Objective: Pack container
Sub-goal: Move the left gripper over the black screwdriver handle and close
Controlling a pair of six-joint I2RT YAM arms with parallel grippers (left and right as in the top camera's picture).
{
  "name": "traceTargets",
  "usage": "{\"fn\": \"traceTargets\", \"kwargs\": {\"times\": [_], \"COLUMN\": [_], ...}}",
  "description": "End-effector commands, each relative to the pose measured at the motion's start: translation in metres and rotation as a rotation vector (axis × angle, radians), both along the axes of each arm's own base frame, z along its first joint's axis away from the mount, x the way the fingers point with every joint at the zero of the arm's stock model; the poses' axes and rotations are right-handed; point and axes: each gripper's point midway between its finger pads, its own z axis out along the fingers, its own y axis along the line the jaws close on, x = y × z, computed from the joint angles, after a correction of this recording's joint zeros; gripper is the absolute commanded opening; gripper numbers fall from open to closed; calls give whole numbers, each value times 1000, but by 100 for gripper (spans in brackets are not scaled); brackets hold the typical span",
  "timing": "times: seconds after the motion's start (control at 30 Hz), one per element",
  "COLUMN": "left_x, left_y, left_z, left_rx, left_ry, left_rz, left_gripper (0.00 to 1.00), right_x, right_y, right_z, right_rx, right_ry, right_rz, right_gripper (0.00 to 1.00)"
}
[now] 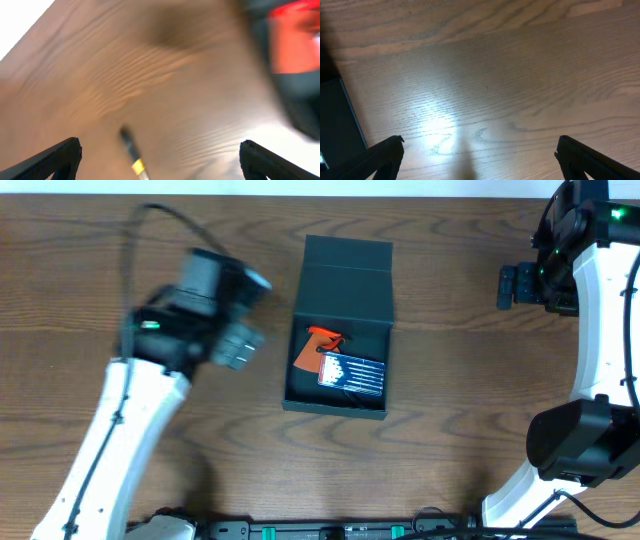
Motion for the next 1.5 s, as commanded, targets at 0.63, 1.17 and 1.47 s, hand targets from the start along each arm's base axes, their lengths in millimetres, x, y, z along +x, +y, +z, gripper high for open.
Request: {"fn": "traceTargets", "kwargs": {"times": [0.63, 1.17, 1.47], "left_x": [-2, 5, 5], "left_y": [159, 149, 157], "left_z": [-25, -152, -186], "left_rx": [-156, -251, -255], "left_ry": [11, 407, 477], "left_rz": [604, 572, 583], "left_gripper": [99, 98, 98], "right_x": [-2, -2, -3], "right_y": [2, 2, 1], "right_z": [-1, -1, -2], "right_rx": [4, 1, 0], "right_ry": [9, 14, 19], "right_rz": [14, 41, 50], "right_gripper": [99, 99, 99]}}
